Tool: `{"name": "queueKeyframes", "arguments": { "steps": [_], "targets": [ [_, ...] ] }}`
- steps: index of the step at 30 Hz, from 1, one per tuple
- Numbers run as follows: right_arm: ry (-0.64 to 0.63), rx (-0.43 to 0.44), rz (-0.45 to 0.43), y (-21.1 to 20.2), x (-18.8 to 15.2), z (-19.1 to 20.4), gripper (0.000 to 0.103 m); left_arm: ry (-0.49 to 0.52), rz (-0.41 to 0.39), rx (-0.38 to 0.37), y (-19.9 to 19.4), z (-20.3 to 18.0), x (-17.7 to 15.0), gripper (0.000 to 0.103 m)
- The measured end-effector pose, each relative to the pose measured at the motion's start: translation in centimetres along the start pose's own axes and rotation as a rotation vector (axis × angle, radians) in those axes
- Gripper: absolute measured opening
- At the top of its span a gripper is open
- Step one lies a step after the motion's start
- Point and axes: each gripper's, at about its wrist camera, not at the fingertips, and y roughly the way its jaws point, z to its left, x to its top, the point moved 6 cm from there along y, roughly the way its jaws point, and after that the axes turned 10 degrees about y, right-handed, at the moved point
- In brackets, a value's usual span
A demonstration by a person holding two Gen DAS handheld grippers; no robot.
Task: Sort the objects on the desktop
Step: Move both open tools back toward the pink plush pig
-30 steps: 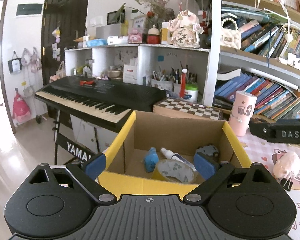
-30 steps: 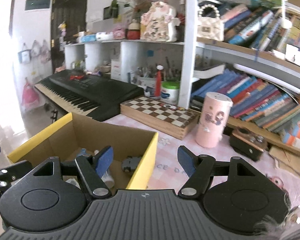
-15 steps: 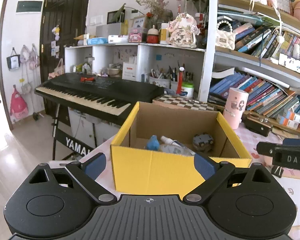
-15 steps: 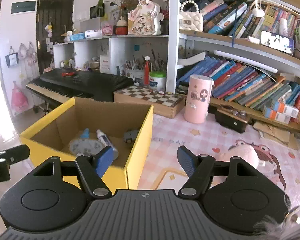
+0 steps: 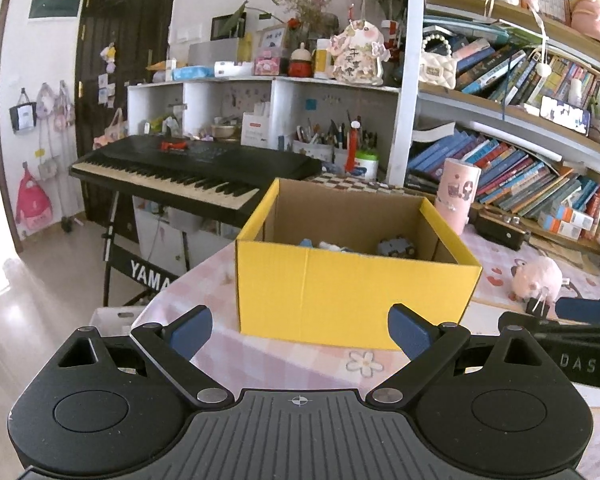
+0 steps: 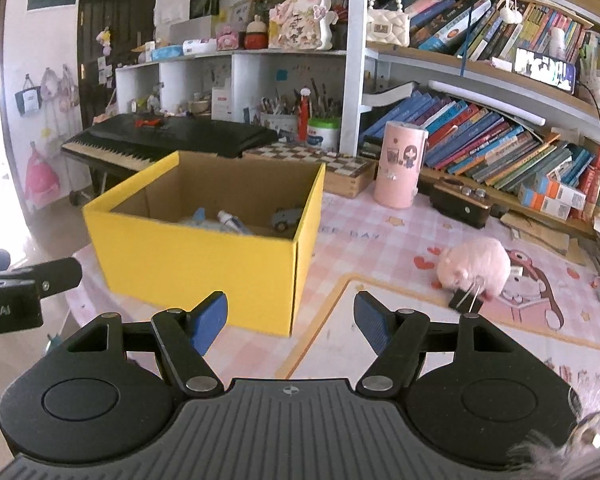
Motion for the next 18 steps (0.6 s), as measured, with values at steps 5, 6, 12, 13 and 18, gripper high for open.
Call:
{"name": "queueKeyframes", "arguments": {
  "steps": [5,6,12,13,18],
  "targets": [
    [-0.003,0.011,0.023,-1.1,-1.6,0.8,0.067,-0.002,0.013,-0.003,-0.8,-0.1,-1.0,0.096],
    [-0.004,0.015,0.027,-1.2,-2.0,0.9,0.067,0.0,0.017,-0.003,-1.0,-0.2,-1.3,0.096],
    [0.002,0.025,0.049,-2.0,-3.3,1.4,0.067,0.015,0.036,-0.007,-2.1,-0.4,-2.5,0.096],
    [0.005,0.026,0.054,-2.2,-3.6,1.5,0.067,0.017,0.039,-0.008,-2.3,-0.4,-2.7,0.096],
    [0.015,0.029,0.075,-2.9,-4.8,1.7,0.067,0.023,0.059,-0.014,-3.0,-0.5,-3.6,0.096]
  ]
}}
